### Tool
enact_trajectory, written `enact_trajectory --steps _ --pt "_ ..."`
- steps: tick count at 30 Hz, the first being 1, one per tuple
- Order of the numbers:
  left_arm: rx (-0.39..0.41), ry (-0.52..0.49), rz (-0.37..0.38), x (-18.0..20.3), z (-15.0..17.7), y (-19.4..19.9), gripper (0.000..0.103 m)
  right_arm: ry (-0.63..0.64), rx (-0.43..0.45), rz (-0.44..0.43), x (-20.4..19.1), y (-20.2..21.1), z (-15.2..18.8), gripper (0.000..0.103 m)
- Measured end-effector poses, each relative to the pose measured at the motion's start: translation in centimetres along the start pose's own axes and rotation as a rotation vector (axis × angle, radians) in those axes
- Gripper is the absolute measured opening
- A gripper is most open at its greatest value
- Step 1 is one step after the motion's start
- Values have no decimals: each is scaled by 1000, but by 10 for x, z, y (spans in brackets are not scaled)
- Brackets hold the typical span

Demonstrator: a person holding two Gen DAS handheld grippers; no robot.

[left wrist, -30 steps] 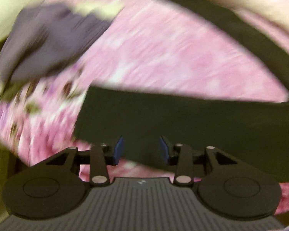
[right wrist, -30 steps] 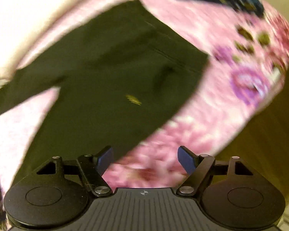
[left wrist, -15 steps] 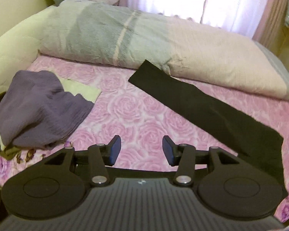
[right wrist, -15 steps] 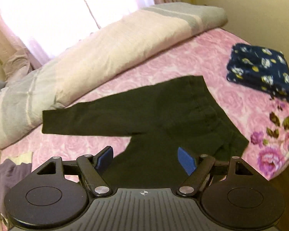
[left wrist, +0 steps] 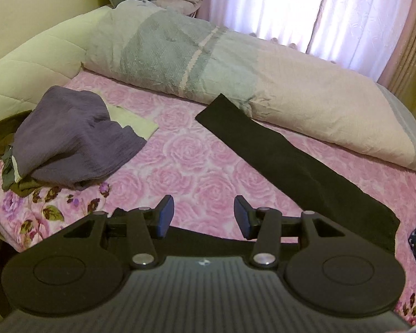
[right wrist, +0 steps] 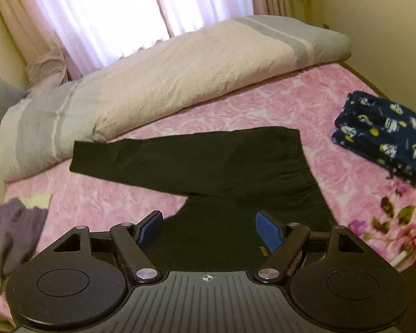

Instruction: Fold clothes

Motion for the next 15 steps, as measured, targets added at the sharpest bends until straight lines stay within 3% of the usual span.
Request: enact_trajectory --steps 10,15 --pt "5 -56 -21 62 49 33 45 79 -35 31 44 24 20 77" --pt "28 -70 -53 77 71 53 51 116 -65 22 60 33 29 77"
Point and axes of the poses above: each gripper's, at about its wrist camera, not at the fingertips, and y roughly against the way its jaws point, x to its right, z to its underside, the point moved 2 cm from there along -y, roughly the way its jaws point, and after that the axes turned 11 degrees about -x, right-handed, at the moved point
